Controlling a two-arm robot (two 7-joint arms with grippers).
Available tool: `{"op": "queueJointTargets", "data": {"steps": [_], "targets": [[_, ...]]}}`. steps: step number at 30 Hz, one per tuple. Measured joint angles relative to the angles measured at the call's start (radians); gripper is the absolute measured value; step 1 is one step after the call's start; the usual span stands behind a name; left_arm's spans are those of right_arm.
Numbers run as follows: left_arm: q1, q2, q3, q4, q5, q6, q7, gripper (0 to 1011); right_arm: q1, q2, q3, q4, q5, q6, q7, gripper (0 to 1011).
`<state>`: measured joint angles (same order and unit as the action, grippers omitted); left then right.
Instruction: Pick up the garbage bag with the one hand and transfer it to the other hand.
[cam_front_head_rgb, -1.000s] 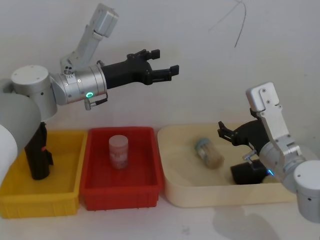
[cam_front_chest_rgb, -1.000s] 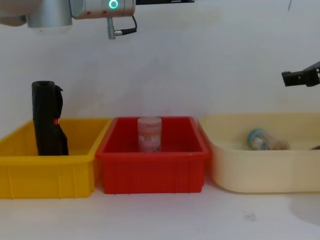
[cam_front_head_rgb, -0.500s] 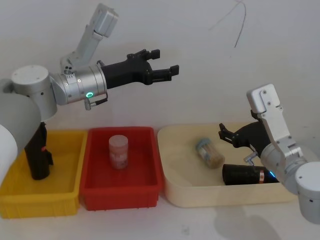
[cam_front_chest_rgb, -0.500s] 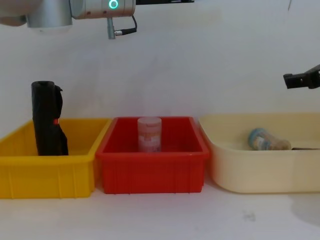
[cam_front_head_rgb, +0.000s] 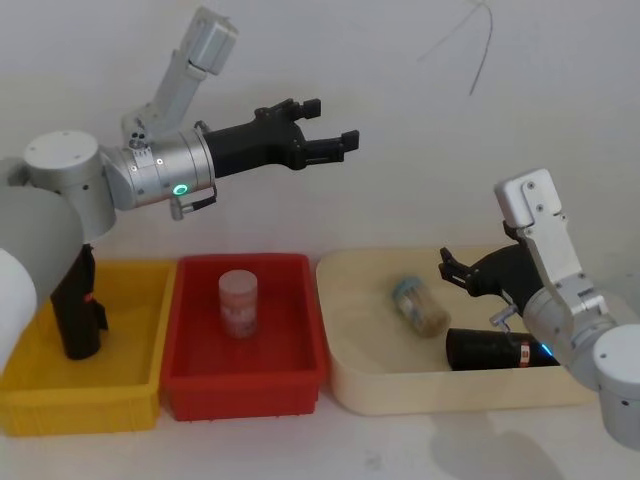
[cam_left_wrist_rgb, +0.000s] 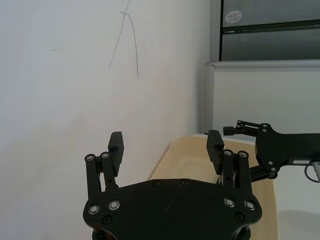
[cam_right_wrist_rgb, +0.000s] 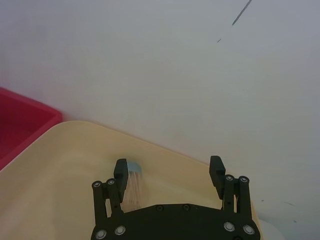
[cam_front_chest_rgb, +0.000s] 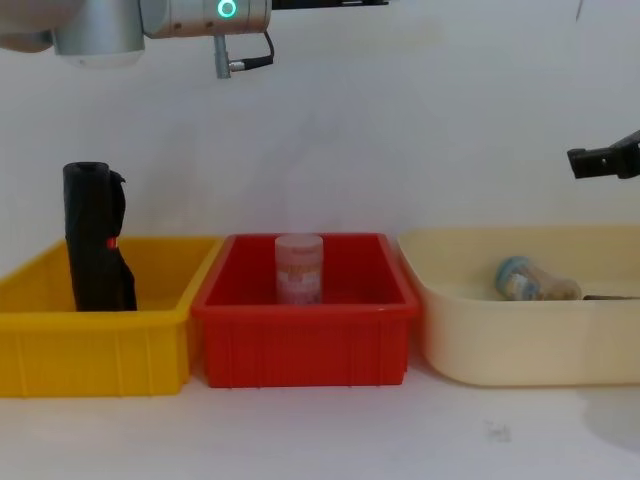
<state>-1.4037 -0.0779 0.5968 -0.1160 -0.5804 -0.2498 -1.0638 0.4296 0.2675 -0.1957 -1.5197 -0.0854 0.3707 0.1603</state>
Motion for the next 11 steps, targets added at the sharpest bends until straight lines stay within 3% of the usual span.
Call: {"op": "queueJointTargets", "data": {"steps": [11], "targets": [[0.000,0.000,0.000,0.000,0.000,0.000,0.000,1001,-0.001,0.001,0.000,-0.001,0.000,0.000,0.000,1000]]}}
